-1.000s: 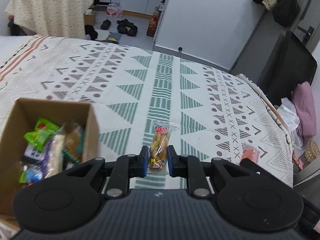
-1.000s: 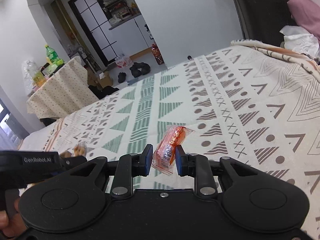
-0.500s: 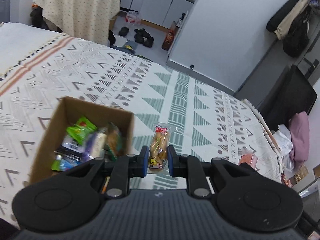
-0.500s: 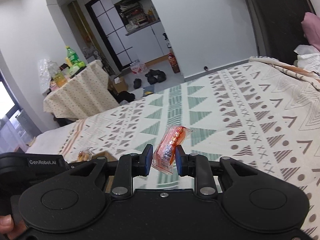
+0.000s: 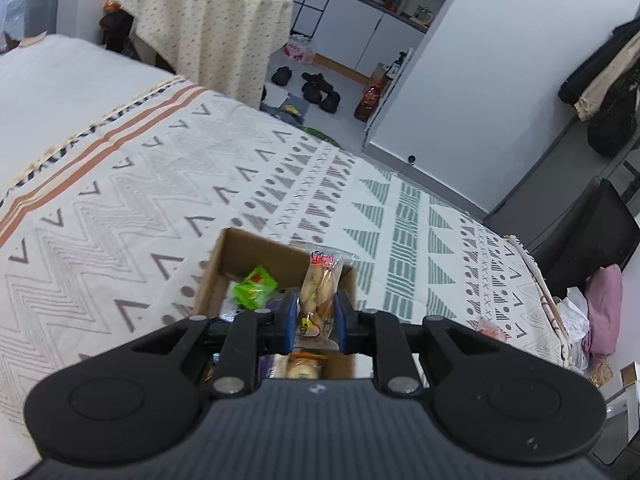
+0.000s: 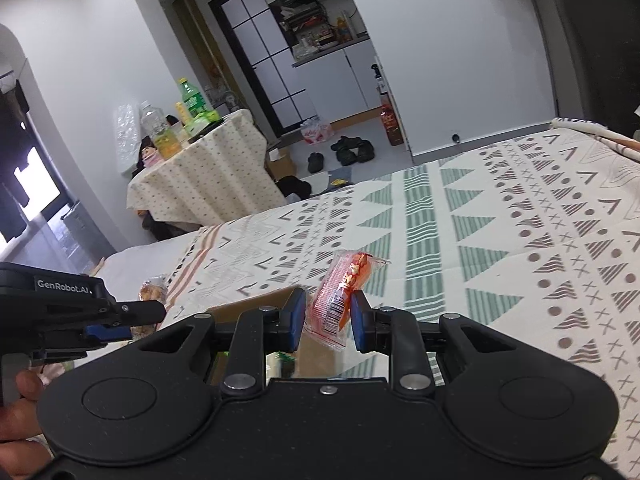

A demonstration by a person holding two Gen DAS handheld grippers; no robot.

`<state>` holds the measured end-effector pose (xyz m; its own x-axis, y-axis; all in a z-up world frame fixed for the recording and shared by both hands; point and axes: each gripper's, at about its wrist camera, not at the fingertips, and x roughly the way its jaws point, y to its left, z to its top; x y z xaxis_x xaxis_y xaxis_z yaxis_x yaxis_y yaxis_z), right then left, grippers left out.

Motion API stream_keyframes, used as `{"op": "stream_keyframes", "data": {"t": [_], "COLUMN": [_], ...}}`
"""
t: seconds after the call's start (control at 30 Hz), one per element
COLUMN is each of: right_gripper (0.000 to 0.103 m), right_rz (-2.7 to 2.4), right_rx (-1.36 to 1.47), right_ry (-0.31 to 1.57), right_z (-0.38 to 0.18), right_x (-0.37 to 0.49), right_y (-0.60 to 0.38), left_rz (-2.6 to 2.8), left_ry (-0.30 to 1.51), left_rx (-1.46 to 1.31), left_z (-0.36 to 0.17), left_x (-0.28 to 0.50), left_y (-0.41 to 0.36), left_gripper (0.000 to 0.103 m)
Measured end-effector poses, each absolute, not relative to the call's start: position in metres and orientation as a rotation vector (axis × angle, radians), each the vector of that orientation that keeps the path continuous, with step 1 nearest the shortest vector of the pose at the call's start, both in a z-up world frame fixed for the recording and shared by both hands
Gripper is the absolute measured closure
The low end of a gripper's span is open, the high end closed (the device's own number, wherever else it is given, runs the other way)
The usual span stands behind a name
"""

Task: Organize snacks
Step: 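Carry both held snacks over the box, then open both grippers to drop the bread and candy into the box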

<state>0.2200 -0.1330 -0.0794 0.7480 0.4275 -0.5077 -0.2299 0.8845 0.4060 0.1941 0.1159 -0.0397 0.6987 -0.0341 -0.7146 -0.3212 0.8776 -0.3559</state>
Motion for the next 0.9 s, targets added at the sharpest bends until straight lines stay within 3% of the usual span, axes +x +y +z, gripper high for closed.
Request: {"op": "stream_keyframes", "data": {"t": [0.6,0.9], "right_gripper": [0.079,0.078], "right_rz": [0.442,0.495], "right_rx": [0.276,0.281], "right_ry": [0.691,0.741], "right_z": [-0.091,-0.096], "right_x": [0.216,0.215], "right_y": [-0.063,-0.046], "left_rz": [0.2,0.226], "left_ry": [0.895,0.931], "left_rx": [-0.613,-0.648], "left_z": [-0.083,-0.086], "left_x": [0.193,0.186], "left_y": [0.162,0.169], "left_gripper": [0.085,0.077]}}
